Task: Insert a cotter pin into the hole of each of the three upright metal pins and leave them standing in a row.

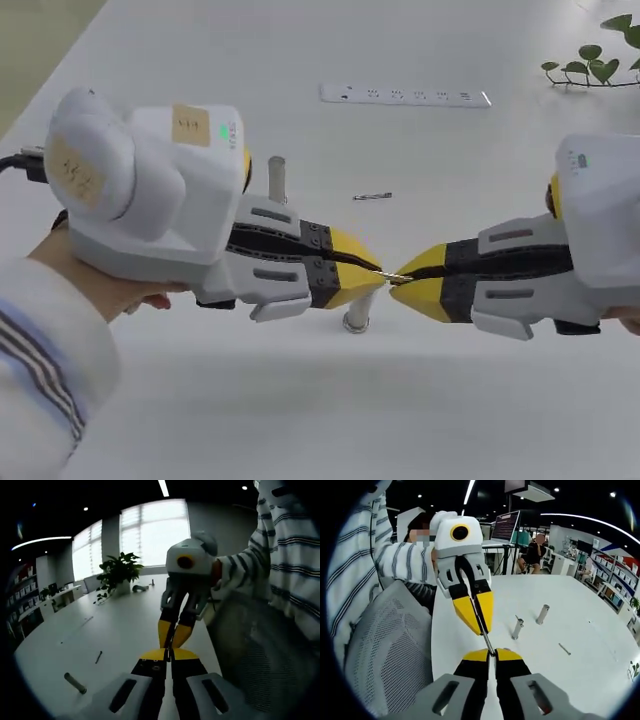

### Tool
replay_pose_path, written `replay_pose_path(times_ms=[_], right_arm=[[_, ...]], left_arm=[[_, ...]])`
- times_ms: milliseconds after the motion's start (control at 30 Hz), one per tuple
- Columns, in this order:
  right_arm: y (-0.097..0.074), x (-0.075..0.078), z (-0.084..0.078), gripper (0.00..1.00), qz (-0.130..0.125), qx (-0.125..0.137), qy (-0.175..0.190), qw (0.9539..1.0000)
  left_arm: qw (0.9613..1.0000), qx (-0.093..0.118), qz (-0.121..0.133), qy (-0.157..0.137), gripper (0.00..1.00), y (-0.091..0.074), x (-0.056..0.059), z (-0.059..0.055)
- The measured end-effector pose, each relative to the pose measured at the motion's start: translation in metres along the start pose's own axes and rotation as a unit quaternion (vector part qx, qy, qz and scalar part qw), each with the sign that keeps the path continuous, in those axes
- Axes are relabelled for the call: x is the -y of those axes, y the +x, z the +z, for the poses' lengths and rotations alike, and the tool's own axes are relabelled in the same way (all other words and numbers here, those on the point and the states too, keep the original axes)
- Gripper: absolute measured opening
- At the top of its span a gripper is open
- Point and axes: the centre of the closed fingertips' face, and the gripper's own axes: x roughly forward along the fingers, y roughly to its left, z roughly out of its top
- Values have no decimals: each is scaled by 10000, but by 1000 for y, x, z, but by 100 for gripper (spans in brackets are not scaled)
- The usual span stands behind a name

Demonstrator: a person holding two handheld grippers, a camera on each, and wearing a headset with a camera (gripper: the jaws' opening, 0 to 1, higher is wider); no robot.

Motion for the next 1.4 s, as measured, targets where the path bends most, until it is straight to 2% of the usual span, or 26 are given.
replay_pose_path(times_ms=[133, 233, 367, 567, 667, 767, 933, 1133, 1200, 1400], right_arm=[[-1, -3, -1, 0, 83, -59, -63, 9999], [-2, -9, -2, 0, 243, -111, -281, 9992], [-6, -16, 0, 0, 415, 9, -200, 9989], [-6, -16, -1, 0, 458, -9, -161, 9988], [-6, -16, -2, 0, 449, 2, -90, 9990], [-9, -12, -5, 0, 364, 33, -2, 9993], [-12, -3, -14, 0, 181, 12, 176, 9997], [-14, 6, -26, 0, 25, -35, 302, 9995], [-13, 10, -33, 0, -14, -85, 338, 9994], [-9, 19, -49, 0, -56, -195, 474, 9987]], left_arm=[[9999, -68, -91, 42, 0, 1, 2, -2], [9996, -157, -223, 8, 0, 2, 6, -6], [9990, -164, -409, 6, 0, 0, 11, -6], [9983, -193, -527, -147, 0, 2, 12, -9], [9983, -237, -512, -114, 0, 2, 10, -11], [9982, -327, -444, -230, 9, 2, 6, -16], [9952, -756, -334, -526, 14, 2, -2, -41], [9941, -855, -84, -660, 24, 5, -14, -52], [9939, -844, -96, -710, 27, 8, -14, -54], [9931, -930, 31, -713, 29, 19, -19, -59]])
